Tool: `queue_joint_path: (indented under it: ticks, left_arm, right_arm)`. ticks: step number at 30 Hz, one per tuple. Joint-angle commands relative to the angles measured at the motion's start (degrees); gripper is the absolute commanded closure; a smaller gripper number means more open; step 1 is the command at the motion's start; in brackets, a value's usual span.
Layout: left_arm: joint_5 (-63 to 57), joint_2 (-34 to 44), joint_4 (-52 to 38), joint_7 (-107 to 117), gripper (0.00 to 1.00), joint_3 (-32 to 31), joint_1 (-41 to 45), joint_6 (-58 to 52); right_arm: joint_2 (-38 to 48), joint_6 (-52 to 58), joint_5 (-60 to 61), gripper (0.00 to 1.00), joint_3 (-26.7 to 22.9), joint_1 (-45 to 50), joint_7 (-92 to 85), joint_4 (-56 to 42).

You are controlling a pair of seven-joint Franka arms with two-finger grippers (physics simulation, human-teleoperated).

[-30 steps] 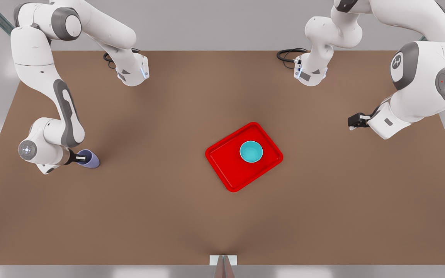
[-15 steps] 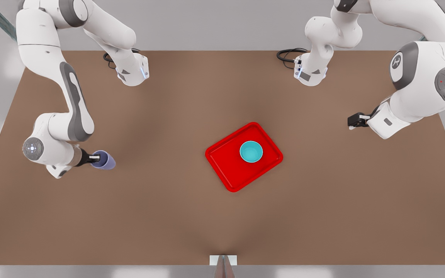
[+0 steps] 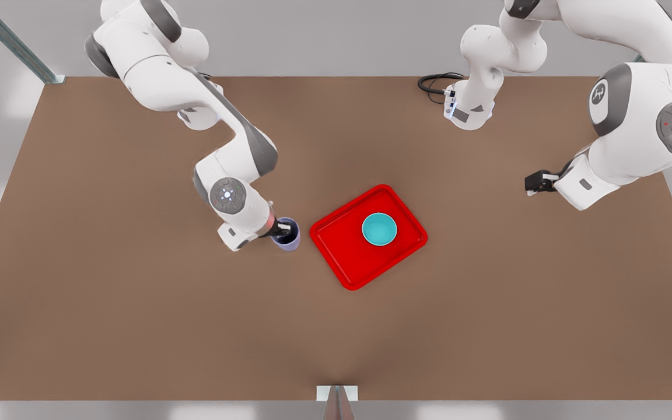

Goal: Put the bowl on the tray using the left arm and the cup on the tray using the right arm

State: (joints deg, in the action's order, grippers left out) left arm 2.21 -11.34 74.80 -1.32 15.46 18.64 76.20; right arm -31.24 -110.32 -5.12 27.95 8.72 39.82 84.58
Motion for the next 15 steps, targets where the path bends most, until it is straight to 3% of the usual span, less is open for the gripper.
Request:
queue_joint_path:
  ticks: [1,5,9,15]
  left_arm:
    - [-0.01,0.00,0.00,0.00,0.00,0.01,0.00,0.00]
    - [-0.01,0.01,0.00,0.00,0.00,0.01,0.00,-0.53]
    - [-0.01,0.00,0.00,0.00,0.00,0.01,0.00,-0.53]
    - [-0.01,0.09,0.35,0.00,0.00,0.01,0.00,-0.53]
  right_arm:
    - [-0.83,0.19,-0.33,0.79,0.00,0.68,0.25,-0.29]
    - [-5.23,-3.50,-0.41,0.79,-0.09,6.66,7.81,-1.43]
    - [-7.25,-8.77,-0.24,0.79,-5.53,14.74,13.17,-1.52]
    - [-9.19,-10.27,-0.15,0.79,-5.71,15.89,13.44,-2.93]
